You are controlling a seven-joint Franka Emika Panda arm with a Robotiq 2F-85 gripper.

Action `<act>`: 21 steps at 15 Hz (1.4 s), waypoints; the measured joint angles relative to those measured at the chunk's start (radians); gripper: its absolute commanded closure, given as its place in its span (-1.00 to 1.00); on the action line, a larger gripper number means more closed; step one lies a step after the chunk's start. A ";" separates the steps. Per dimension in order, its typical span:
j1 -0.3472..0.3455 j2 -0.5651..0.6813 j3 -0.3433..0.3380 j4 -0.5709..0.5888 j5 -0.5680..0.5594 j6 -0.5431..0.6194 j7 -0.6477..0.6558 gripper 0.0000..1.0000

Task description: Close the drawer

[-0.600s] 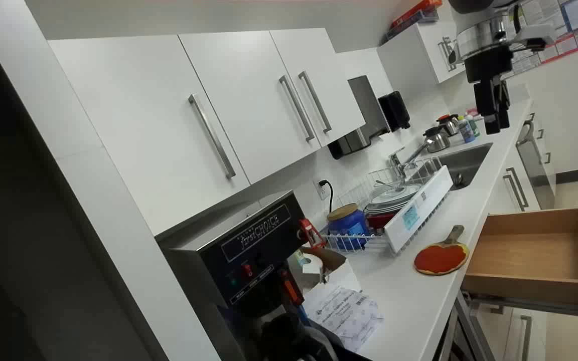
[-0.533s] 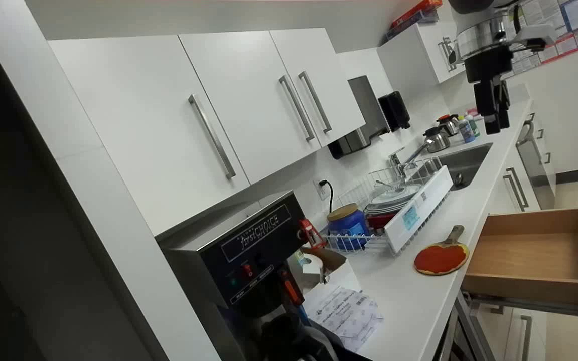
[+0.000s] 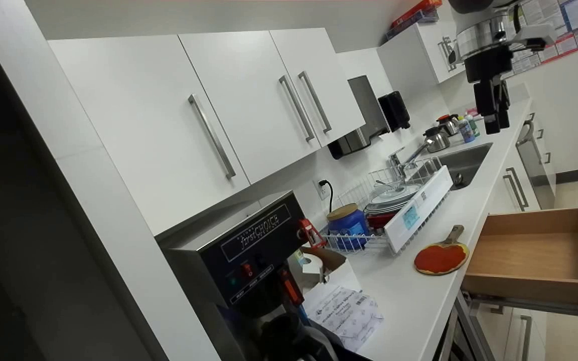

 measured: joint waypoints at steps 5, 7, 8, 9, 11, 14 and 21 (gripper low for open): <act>-0.006 0.004 -0.031 0.013 0.020 0.022 0.000 -1.00; -0.018 0.019 -0.088 0.035 0.036 0.039 -0.001 -1.00; -0.027 0.033 -0.125 0.049 0.048 0.049 -0.006 -1.00; -0.035 0.051 -0.163 0.061 0.062 0.062 -0.018 -1.00; -0.047 0.104 -0.242 0.078 0.098 0.089 -0.060 -1.00; -0.049 0.208 -0.344 0.082 0.170 0.123 -0.145 -1.00; -0.067 0.482 -0.443 0.072 0.336 0.229 -0.328 -1.00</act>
